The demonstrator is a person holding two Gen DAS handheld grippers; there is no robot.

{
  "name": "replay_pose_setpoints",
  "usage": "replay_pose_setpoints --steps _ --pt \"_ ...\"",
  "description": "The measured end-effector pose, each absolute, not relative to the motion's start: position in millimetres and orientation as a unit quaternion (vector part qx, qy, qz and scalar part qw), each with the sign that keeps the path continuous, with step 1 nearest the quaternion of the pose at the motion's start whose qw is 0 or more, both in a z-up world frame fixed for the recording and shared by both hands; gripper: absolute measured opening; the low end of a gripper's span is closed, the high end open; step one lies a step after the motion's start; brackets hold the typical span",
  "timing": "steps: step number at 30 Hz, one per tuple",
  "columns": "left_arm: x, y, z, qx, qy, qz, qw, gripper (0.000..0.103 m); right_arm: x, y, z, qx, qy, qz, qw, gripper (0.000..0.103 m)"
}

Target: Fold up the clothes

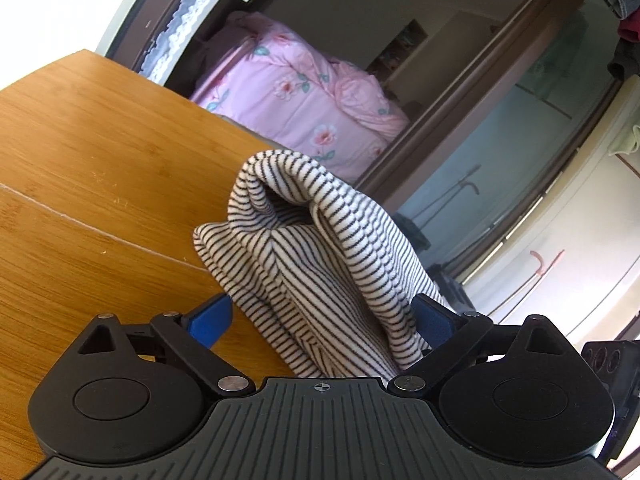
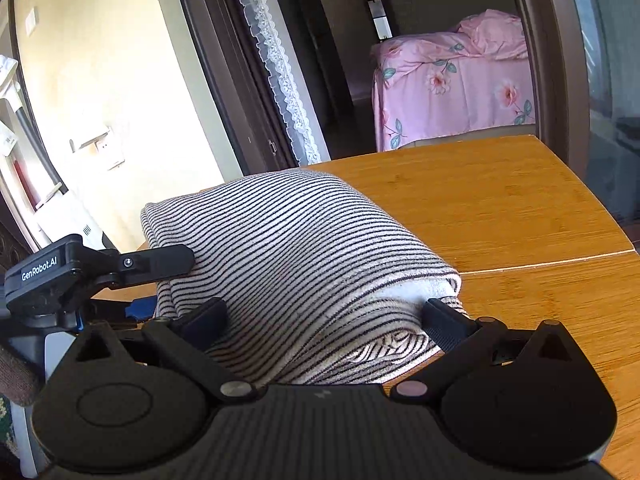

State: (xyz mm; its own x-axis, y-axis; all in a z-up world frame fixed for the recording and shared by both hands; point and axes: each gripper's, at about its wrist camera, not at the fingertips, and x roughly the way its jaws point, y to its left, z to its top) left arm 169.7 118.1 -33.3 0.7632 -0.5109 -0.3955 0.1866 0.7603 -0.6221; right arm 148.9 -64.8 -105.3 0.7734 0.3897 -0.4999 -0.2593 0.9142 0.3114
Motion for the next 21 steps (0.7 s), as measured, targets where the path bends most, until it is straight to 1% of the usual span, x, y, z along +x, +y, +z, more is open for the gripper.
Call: replay_pose_setpoints --steps 3,5,8,12,13,16,18,21 --pt "165.6 115.5 -31.0 -0.272 0.273 -0.188 0.903 0.098 140.2 -70.0 -104.1 0.123 0.280 0.153 0.940 0.103" --pt "163.8 112.6 -29.4 -0.260 0.271 -0.183 0.909 0.098 128.9 -71.6 -98.4 0.115 0.259 0.148 0.948 0.103" --pt "164.5 108.4 -28.8 -0.249 0.281 -0.174 0.910 0.098 119.3 -71.5 -80.9 0.082 0.210 0.136 0.965 0.103" --pt "165.2 106.5 -28.7 -0.245 0.289 -0.172 0.910 0.098 138.5 -68.1 -62.3 0.013 0.180 0.099 0.978 0.103" --pt "164.2 106.5 -28.6 -0.243 0.288 -0.171 0.910 0.098 149.7 -67.8 -62.7 -0.003 0.183 0.088 0.979 0.103" --pt "160.9 106.4 -26.3 -0.231 0.282 -0.161 0.917 0.097 184.0 -70.2 -79.2 -0.010 0.233 0.075 0.970 0.103" --pt "158.5 106.3 -24.1 -0.220 0.276 -0.151 0.923 0.092 190.9 -73.7 -94.2 0.021 0.255 0.089 0.963 0.103" --pt "156.5 105.7 -14.8 -0.169 0.255 -0.122 0.944 0.092 185.7 -79.7 -98.6 0.051 0.268 0.103 0.957 0.103"
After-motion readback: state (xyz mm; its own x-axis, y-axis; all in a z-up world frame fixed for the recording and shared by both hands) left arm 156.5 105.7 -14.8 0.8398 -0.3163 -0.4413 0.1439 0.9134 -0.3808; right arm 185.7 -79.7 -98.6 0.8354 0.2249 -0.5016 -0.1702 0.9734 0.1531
